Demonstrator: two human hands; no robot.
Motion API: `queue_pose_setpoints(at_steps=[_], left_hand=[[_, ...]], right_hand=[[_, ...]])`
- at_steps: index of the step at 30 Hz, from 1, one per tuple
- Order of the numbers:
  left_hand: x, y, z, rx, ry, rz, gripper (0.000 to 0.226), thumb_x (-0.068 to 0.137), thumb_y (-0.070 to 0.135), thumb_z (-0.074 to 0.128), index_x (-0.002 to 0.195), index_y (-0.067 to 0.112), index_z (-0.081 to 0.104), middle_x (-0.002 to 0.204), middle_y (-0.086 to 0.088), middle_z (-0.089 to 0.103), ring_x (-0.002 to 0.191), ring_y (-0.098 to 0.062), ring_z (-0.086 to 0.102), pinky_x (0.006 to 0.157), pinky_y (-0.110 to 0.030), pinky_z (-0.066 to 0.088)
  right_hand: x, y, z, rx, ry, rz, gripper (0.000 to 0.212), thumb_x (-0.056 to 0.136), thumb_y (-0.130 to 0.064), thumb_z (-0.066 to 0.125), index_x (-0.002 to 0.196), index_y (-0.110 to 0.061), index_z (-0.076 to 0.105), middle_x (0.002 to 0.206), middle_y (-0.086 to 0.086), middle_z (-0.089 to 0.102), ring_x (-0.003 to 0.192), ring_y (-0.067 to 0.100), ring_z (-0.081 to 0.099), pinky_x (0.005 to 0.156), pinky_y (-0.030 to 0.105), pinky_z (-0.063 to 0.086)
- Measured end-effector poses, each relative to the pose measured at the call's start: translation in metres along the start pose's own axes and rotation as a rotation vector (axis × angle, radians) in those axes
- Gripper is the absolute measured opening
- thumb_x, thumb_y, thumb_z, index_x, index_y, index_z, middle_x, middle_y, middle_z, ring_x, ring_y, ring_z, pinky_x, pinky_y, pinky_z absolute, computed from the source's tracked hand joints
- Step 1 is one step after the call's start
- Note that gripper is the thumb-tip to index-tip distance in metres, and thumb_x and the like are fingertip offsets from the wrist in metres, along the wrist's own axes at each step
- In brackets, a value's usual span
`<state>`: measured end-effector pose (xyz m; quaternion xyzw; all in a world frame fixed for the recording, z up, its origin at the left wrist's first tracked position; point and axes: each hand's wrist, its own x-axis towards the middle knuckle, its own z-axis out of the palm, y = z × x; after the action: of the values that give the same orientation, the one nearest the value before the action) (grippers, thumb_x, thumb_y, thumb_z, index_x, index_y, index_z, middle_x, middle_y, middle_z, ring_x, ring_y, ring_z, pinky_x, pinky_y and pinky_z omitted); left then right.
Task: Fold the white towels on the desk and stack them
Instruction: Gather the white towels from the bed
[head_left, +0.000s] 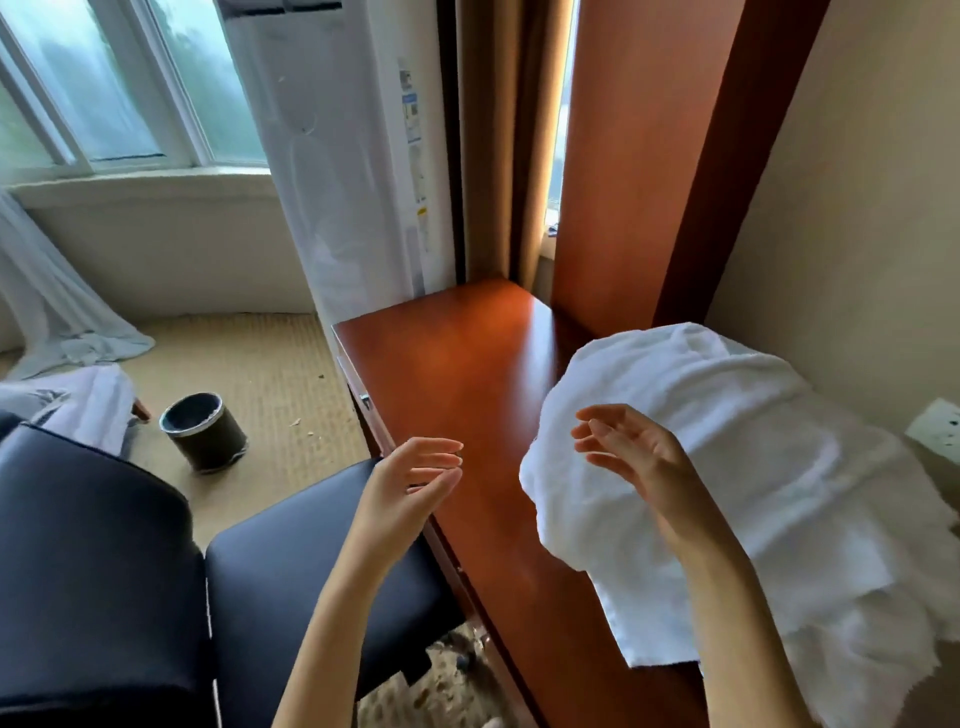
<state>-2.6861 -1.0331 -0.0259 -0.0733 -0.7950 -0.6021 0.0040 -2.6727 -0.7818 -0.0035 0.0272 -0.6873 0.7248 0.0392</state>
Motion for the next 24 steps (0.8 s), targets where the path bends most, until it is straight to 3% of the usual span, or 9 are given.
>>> queue_pose_setpoints(at_steps=[5,13,17,21,24], left_hand=[[0.094,0.025,-0.002,0.01,-0.118,0.101,0.023,0.085,0.015,0.071,0.105,0.025,0.068,0.099,0.009,0.073,0.091,-0.004,0.068,0.078,-0.018,0.053],[0.172,0.052,0.066,-0.026,-0.413,0.169,0.024,0.087,0.007,0.069,0.101,0.026,0.066,0.1,0.012,0.07,0.088,0.001,0.067,0.073,-0.013,0.051],[0.193,0.064,0.11,0.002,-0.533,0.192,0.029,0.084,0.008,0.072,0.107,0.024,0.063,0.11,0.009,0.065,0.098,-0.011,0.064,0.078,-0.017,0.05],[0.209,0.07,0.148,0.053,-0.622,0.268,0.045,0.081,0.013,0.077,0.119,0.026,0.056,0.125,0.007,0.055,0.111,-0.013,0.054,0.092,-0.032,0.048],[0.226,0.073,0.182,0.079,-0.65,0.393,0.049,0.079,0.021,0.078,0.121,0.033,0.055,0.119,0.017,0.052,0.116,-0.007,0.047,0.095,-0.022,0.04]], right_hand=[[0.047,-0.017,-0.007,-0.023,0.149,-0.042,0.024,0.085,-0.029,0.059,0.103,-0.017,0.069,0.096,0.003,0.074,0.093,0.015,0.07,0.085,0.022,0.054],[0.052,-0.03,-0.053,-0.033,0.441,-0.033,0.016,0.092,-0.02,0.057,0.099,-0.02,0.071,0.092,-0.002,0.073,0.089,0.012,0.068,0.082,0.019,0.052],[0.039,-0.034,-0.078,-0.01,0.655,-0.025,0.012,0.09,-0.019,0.059,0.091,-0.021,0.071,0.085,-0.004,0.072,0.084,0.008,0.067,0.077,0.017,0.049],[0.028,-0.032,-0.095,-0.016,0.776,-0.019,0.011,0.09,-0.018,0.06,0.094,-0.019,0.069,0.086,-0.004,0.073,0.084,0.007,0.066,0.079,0.019,0.049],[0.026,-0.024,-0.108,-0.017,0.886,-0.012,0.015,0.095,-0.011,0.056,0.094,-0.019,0.069,0.085,-0.004,0.072,0.084,0.009,0.066,0.079,0.02,0.049]])
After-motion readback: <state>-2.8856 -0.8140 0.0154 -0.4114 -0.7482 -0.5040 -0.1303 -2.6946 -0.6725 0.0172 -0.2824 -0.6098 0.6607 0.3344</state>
